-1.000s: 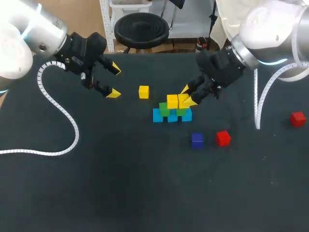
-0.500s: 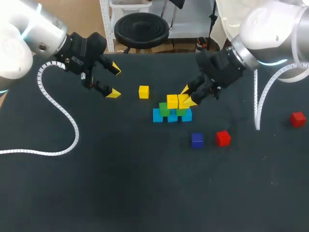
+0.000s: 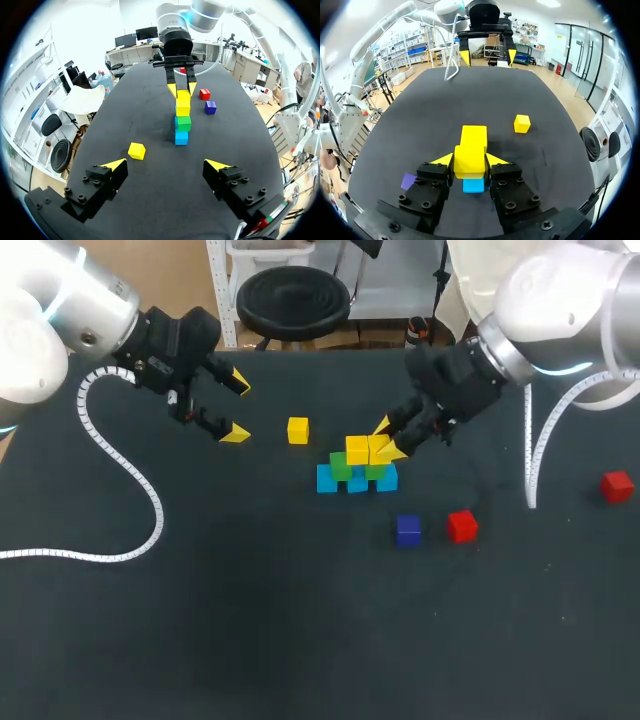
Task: Place the blue cubes, place green cubes on the blue cubes, place the yellow cubes on the green cubes, then place the red cubes on the yellow cubes, and place purple cube on the red cubes.
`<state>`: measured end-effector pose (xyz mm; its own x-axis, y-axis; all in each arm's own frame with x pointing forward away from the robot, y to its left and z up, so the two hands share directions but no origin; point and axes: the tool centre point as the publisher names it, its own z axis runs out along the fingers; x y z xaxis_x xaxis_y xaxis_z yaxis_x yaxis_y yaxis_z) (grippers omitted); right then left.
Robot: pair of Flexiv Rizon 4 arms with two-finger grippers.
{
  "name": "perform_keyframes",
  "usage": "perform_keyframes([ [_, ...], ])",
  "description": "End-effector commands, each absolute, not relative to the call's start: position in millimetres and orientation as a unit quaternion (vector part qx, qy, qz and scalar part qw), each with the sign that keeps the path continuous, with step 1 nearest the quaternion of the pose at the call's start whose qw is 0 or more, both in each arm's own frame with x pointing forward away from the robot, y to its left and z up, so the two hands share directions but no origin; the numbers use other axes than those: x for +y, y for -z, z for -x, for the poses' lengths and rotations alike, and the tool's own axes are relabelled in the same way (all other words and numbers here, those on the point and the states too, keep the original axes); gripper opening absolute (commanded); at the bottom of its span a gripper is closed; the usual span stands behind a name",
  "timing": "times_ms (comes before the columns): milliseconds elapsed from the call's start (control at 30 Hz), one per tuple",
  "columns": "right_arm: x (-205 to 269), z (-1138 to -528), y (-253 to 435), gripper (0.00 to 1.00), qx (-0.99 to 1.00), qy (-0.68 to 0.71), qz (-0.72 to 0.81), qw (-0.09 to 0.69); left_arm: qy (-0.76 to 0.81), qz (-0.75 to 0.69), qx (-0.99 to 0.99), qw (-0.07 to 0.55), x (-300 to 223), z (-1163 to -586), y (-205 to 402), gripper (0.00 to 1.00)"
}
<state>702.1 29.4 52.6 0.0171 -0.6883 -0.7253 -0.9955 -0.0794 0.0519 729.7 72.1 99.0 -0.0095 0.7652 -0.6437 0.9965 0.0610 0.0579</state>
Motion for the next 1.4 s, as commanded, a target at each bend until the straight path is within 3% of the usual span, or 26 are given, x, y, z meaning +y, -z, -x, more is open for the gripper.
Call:
perform_keyframes([
  [33,28.9,-703.8,-51.5,0.00,0.630,-0.308,0.667,0.250,0.216,-0.651,0.676,0.268,72.8,-730.7,-99.0,1.00],
  [1400,28.0,-702.2,-53.6,0.00,0.637,-0.303,0.663,0.250,0.216,-0.651,0.676,0.268,72.8,-730.7,-99.0,1.00],
])
